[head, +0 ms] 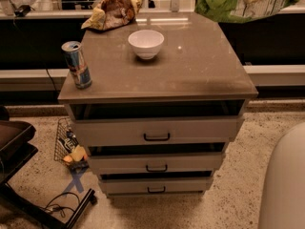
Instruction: Move green rice chip bag near redbull can
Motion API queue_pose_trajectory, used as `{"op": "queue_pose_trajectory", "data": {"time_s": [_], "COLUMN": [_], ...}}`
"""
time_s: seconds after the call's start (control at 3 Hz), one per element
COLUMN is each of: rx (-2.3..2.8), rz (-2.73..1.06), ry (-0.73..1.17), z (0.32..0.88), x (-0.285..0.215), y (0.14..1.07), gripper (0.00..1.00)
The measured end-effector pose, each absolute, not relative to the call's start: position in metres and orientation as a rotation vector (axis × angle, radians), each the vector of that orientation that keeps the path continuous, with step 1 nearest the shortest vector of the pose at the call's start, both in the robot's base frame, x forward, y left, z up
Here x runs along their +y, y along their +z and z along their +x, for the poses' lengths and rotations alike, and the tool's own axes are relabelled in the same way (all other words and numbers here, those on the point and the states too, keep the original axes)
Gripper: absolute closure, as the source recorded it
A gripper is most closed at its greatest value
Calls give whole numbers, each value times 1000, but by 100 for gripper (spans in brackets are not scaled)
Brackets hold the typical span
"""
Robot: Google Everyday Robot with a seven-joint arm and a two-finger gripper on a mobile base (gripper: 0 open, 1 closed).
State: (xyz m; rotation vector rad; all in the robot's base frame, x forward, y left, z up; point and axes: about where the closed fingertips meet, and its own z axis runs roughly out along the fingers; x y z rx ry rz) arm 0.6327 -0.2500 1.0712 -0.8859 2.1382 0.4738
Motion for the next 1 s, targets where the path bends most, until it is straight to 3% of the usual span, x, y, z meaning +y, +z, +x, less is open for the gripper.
{"op": "queue_pose_trajectory", "data": {"time_s": [1.0], "rx": [2136], "rz": [-926], "ry": [490], "z": [641], "x": [-231], "y": [1047], "gripper": [100]}}
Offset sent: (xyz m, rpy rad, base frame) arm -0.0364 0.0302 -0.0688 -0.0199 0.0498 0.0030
